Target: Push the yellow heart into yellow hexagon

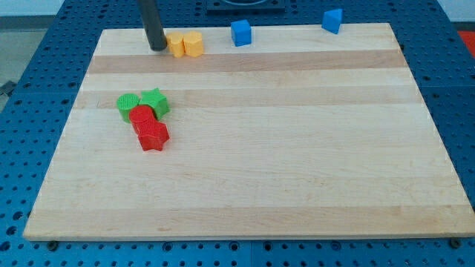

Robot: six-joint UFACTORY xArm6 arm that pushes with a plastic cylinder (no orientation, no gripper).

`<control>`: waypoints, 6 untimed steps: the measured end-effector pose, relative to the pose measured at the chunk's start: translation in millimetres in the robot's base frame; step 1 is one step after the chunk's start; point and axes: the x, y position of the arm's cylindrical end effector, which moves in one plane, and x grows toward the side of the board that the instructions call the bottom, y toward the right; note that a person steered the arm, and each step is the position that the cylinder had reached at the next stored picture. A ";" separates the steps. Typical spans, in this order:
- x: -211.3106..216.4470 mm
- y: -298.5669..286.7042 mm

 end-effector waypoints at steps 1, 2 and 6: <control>-4.8 0.0; -4.8 -0.1; -29.4 42.8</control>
